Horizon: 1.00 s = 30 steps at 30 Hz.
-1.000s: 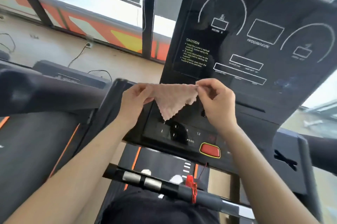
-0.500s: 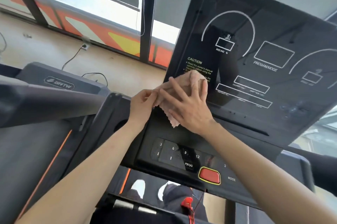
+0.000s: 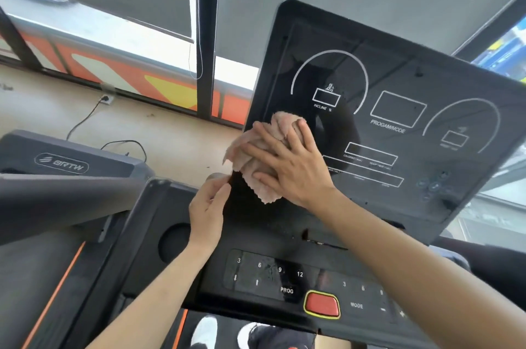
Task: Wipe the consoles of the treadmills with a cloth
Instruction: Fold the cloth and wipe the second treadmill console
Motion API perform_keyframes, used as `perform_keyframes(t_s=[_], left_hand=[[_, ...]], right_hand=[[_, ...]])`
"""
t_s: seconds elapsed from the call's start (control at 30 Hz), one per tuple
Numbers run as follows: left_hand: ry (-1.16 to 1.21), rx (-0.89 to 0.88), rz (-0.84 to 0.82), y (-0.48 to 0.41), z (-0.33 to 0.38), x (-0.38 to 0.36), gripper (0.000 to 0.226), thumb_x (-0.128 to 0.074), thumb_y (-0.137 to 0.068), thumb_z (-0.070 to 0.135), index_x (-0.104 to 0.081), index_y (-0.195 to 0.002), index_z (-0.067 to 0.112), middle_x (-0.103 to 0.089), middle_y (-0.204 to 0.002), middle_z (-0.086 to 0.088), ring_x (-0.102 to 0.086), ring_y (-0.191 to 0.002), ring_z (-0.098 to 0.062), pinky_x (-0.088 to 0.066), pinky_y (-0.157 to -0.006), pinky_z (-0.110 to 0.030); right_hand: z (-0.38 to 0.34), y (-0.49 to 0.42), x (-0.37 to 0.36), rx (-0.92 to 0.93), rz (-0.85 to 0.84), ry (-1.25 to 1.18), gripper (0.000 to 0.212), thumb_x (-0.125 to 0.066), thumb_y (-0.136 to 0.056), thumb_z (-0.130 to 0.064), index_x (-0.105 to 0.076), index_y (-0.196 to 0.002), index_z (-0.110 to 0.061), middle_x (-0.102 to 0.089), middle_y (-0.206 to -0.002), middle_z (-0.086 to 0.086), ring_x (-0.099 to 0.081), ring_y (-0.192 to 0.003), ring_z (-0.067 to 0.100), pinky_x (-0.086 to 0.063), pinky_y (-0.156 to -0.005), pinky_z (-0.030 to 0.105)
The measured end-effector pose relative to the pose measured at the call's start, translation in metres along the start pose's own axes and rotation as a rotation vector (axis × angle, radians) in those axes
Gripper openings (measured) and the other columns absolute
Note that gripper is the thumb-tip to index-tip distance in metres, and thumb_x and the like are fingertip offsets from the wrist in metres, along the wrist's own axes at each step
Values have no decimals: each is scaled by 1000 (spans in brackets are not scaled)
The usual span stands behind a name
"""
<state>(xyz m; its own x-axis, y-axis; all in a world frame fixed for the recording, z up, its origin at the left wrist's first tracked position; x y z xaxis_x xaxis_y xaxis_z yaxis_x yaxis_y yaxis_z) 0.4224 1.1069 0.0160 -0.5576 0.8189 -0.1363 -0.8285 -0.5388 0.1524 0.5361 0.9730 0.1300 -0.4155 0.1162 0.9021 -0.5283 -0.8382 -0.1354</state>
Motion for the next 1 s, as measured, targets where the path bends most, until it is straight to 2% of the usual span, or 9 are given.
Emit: perform_keyframes(t_s=[0.07,0.23,0.43,0.53,0.6,0.7,0.8,0.93,1.0], left_hand=[[-2,17,1,2,-1,-2,22,-60,-102,11,-74,-113,23,-77,-107,6,-69,-108,-10,-52,-95,-24],[-94,-7,9,6,9,-7,26,-66,-98,10,-70,-106,35,-75,-107,12,-67,-97,8,-49,-80,-3],[-220,-24,-9,2,11,-4,19,-69,-96,14,-70,-107,29,-74,-104,11,-65,-97,13,-47,-77,1],[-259,-14,11,-7,13,-1,10,-70,-95,20,-72,-103,26,-76,-100,8,-69,-93,0,-50,-77,-7],[-286,-7,13,-15,15,0,3,-70,-95,25,-71,-94,27,-75,-91,11,-68,-88,-1,-53,-79,-22],[-337,-2,-12,-25,17,0,12,-69,-95,33,-67,-84,28,-71,-81,17,-65,-81,2,-53,-79,-37],[-348,-48,-21,-32,23,-3,4,-69,-96,30,-66,-95,33,-72,-88,16,-66,-85,1,-57,-81,-37],[-343,-198,-45,-38,36,-13,31,-69,-96,24,-62,-125,30,-69,-115,11,-68,-101,-4,-56,-82,-26],[-352,-260,-57,-39,43,-19,34,-68,-96,20,-62,-128,28,-66,-120,12,-66,-104,-3,-54,-80,-16]], right_hand=[[22,-14,19,-53,43,25,66,-22,-101,-71,-9,-160,-44,-3,-171,-2,-14,-154,40,6,-125,56],[85,-45,68,-198,178,99,70,-24,-99,-73,-12,-160,-40,-9,-171,6,-11,-155,42,1,-126,57],[133,-57,96,-344,217,115,73,-20,-99,-73,-7,-161,-37,-4,-171,6,-3,-157,37,-2,-126,58],[128,-56,90,-382,218,95,75,-23,-101,-69,-6,-162,-31,-3,-171,5,-2,-157,37,-1,-125,60],[117,-49,80,-357,186,96,78,-25,-101,-70,-4,-163,-27,-1,-171,8,0,-157,37,2,-124,61],[91,-28,56,-291,152,100,82,-26,-99,-73,-7,-163,-25,-3,-170,14,-7,-155,41,8,-123,61],[61,-2,22,-229,139,112,81,-29,-99,-73,-10,-162,-25,1,-168,15,-6,-154,42,11,-123,59],[29,38,-17,-179,122,117,78,-34,-99,-70,-12,-162,-29,7,-169,10,7,-157,35,10,-124,57],[20,54,-30,-164,116,118,76,-35,-100,-69,-10,-162,-31,7,-170,8,7,-157,35,9,-125,55]])
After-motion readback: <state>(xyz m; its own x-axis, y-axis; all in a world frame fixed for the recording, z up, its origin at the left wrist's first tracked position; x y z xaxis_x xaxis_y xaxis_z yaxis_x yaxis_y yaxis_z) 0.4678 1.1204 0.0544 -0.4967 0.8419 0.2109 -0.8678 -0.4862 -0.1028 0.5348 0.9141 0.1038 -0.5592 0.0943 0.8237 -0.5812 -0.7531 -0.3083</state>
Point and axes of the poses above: each hand's wrist, its own y-axis away from the middle knuckle, its own x-axis out of the back of the hand, z = x × y, the point moved 5 cm from there along -y, towards the middle knuckle
